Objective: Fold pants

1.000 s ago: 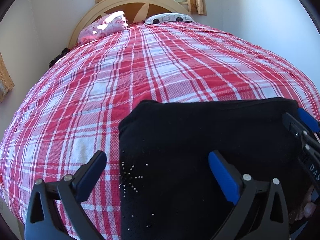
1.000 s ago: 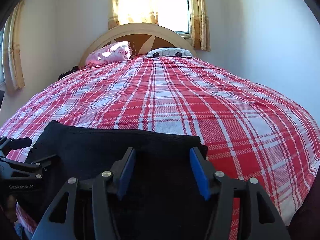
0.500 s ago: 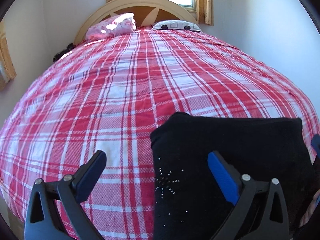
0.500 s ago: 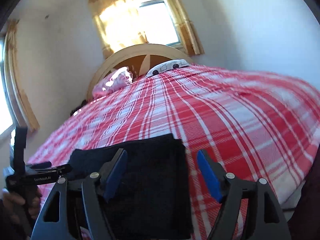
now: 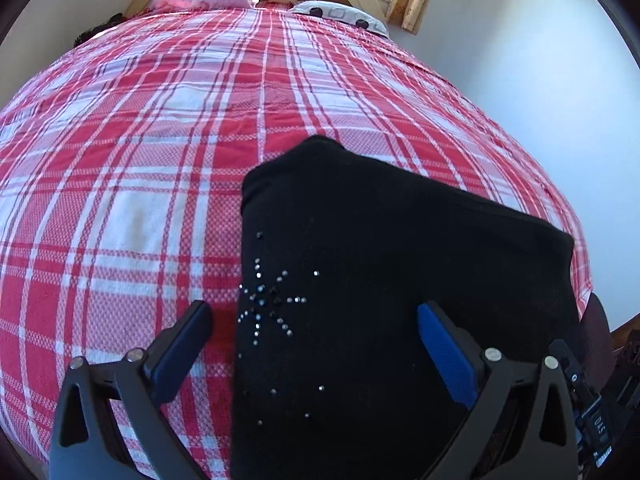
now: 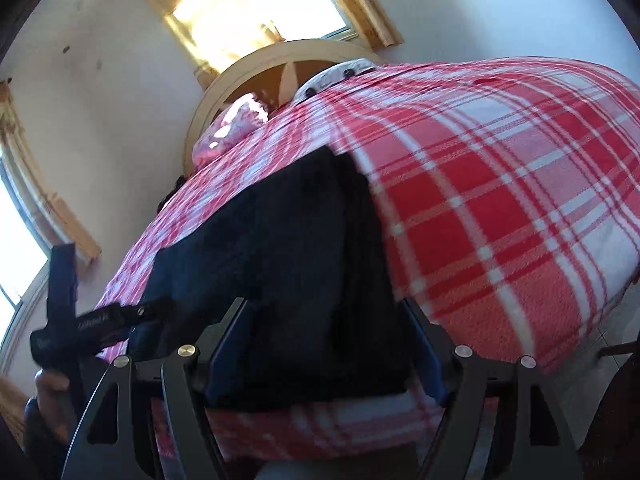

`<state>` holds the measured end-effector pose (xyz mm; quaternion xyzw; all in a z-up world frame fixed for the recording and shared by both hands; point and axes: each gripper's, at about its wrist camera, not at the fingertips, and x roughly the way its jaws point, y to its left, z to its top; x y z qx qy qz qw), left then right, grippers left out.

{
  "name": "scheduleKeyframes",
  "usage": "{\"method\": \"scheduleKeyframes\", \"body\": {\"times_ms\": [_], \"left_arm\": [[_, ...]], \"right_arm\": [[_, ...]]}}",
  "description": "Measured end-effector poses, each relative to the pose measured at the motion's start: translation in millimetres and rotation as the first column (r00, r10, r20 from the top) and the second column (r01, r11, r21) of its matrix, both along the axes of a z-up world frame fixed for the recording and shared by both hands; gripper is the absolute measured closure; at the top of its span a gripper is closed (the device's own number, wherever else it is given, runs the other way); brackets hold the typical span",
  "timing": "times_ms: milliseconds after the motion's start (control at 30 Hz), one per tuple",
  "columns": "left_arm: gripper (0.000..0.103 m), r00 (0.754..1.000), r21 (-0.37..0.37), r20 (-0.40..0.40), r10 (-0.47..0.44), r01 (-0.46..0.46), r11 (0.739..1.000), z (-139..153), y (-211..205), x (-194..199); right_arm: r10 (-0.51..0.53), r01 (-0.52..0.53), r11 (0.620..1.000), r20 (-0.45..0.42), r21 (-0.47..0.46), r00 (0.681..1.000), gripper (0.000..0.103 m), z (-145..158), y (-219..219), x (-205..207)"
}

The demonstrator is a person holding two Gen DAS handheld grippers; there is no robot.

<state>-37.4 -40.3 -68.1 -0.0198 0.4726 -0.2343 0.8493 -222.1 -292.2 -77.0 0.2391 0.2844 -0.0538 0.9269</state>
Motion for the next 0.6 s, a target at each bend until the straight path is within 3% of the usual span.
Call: {"method": "scheduleKeyframes", "body": {"times_ms": [100, 200, 267, 333, 367, 500, 600], "left_arm": [[0.0, 0.999, 0.021, 0.004, -0.037, 0.036, 0.999, -0.7, -7.4, -7.5], [0.001, 0.998, 0.014, -0.006, -0.057, 0.057, 0.998, -0.6, -8.8, -9.0], [0.014, 0.997, -0.012, -0.014, -0.076, 0.076, 0.997, 0.1, -9.2, -9.1], [0.023, 0.996, -0.022, -0.01, -0.094, 0.094, 0.995, 2.4, -10.8, -12.9], [0.031, 0.994, -0.03, -0.007, -0.112, 0.112, 0.993, 3.8, -12.2, -14.9], [0.048, 0.993, -0.032, 0.022, -0.114, 0.115, 0.993, 8.4, -11.7, -19.3], [0.063, 0.994, -0.049, 0.045, -0.103, 0.106, 0.993, 12.4, -7.1, -22.6]], "right_arm": [[0.018, -0.018, 1.0, -0.017, -0.021, 1.0, 0.027, 0.5, 9.4, 0.9], [0.013, -0.014, 0.993, 0.013, 0.118, 1.0, 0.027, -2.4, -6.7, -1.6], [0.017, -0.022, 0.98, 0.029, 0.2, 0.999, 0.027, -5.2, -16.7, -2.3], [0.027, -0.033, 0.977, 0.028, 0.212, 0.999, 0.027, -7.6, -19.1, -0.6], [0.027, -0.031, 0.979, 0.02, 0.2, 0.999, 0.027, -7.9, -17.6, 1.1], [0.001, 0.003, 0.994, -0.038, 0.106, 0.999, 0.029, -3.8, -1.7, 6.8], [-0.017, 0.005, 0.996, -0.129, -0.087, 0.992, 0.048, 2.8, 16.1, 15.0]]}}
